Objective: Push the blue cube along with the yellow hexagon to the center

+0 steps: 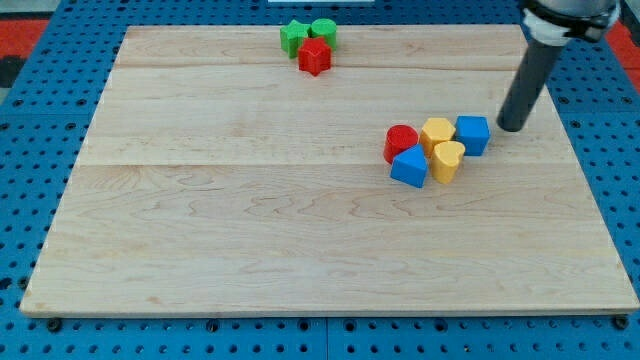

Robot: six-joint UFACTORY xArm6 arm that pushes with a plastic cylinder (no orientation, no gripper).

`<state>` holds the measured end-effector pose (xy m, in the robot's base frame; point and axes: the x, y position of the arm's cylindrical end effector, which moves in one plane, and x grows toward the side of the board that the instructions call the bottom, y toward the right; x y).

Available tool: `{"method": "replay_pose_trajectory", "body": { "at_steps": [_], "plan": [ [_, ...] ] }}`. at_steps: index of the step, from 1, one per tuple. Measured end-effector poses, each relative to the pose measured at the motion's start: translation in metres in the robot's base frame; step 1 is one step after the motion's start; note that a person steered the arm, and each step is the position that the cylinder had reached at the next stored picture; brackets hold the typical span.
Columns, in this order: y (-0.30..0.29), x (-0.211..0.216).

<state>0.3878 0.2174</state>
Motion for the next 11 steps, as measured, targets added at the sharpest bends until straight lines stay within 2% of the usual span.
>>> {"method": "replay_pose_trajectory", "body": {
  "at_steps": [1, 3, 4, 6, 8, 9, 10, 11],
  "plan": [
    [0.001, 0.0],
    [0.029, 0.033],
    [-0.024, 0.034],
    [-0.038, 0.001],
    [-0.131, -0.018],
    [-0.215, -0.019],
    [-0.269, -0.018],
    [-0.252, -0.018]
  ]
}}
